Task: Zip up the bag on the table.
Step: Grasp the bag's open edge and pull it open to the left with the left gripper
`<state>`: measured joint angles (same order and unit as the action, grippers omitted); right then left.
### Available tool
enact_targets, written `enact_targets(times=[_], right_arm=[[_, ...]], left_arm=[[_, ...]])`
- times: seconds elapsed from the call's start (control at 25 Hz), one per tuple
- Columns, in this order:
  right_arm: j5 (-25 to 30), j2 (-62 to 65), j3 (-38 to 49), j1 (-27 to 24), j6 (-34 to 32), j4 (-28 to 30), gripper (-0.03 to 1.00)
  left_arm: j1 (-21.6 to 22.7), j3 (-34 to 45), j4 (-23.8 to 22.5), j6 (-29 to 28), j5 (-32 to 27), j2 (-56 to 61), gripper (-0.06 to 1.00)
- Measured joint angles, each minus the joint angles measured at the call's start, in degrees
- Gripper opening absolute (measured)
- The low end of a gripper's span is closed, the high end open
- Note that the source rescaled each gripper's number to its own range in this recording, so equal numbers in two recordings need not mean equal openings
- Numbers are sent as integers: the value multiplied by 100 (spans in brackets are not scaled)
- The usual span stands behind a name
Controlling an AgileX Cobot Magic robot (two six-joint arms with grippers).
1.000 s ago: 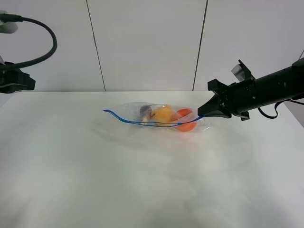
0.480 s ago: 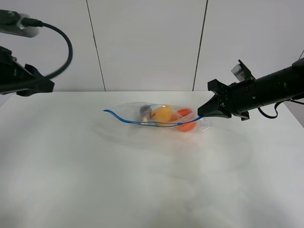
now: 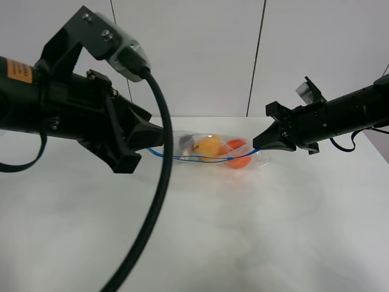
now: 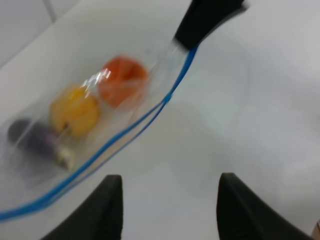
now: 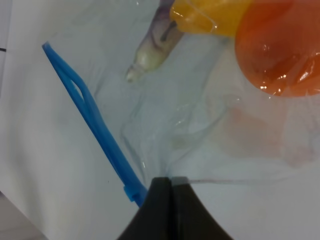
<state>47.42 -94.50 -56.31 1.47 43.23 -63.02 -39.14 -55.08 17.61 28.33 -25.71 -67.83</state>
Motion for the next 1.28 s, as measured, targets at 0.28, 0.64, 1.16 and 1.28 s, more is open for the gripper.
enact_targets(times=[0.28, 0.64, 1.16, 1.28], right_arm=[[5, 0, 0, 0, 4, 0, 0], [28, 0, 0, 0, 4, 0, 0], [253, 0, 0, 14, 4, 9, 0], [255, 0, 0, 14, 11, 9, 0]], left_arm=[[-203, -7, 6, 13, 472, -851, 100], [-238, -413, 6, 128, 1091, -2358, 100], [-534, -1773, 1, 766, 1074, -3861, 100], [-534, -1786, -6, 858, 1092, -3956, 100]])
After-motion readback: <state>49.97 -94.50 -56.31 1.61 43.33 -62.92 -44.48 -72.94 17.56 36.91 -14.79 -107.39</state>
